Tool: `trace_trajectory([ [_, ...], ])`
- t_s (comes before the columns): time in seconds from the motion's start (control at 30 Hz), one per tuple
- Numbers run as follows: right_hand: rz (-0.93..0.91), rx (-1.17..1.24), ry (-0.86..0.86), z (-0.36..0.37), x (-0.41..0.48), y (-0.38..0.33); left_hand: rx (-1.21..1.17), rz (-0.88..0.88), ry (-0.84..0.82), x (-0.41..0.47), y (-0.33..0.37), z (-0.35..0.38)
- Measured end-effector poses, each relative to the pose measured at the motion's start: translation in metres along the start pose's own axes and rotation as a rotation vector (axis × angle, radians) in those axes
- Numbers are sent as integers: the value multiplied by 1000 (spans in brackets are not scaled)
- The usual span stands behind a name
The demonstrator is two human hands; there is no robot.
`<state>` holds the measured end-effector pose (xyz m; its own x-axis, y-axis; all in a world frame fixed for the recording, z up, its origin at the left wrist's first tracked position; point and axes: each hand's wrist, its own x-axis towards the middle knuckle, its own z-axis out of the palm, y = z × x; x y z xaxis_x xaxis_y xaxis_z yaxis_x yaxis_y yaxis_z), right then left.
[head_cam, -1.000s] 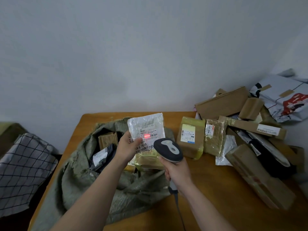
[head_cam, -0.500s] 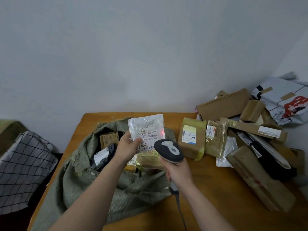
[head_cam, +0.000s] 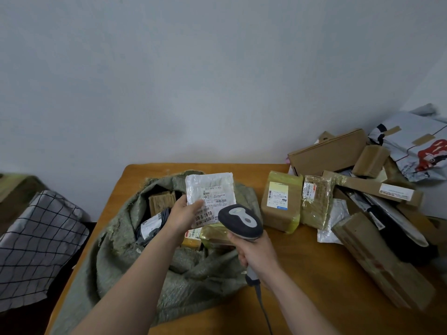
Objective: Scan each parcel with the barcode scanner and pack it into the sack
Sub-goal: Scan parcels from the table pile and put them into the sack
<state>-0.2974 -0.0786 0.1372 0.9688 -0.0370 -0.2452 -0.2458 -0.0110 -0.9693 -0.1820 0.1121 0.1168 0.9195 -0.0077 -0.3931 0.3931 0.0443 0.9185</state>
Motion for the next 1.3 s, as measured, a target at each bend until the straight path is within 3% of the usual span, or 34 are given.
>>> trace_trajectory([
  [0.2,2,-112,-85,8,-4,0,-63,-95,-58,-3,6,-1],
  [0.73,48,-46,-127,16,-8,-3,-80,-52,-72,-4,0,-9],
  [0.97,52,34,-8,15,-6,-1,-96,-32,-37,0,-7,-18],
  [1.3,113,113,13,24,3,3,-108,-30,-18,1,-11,-25],
])
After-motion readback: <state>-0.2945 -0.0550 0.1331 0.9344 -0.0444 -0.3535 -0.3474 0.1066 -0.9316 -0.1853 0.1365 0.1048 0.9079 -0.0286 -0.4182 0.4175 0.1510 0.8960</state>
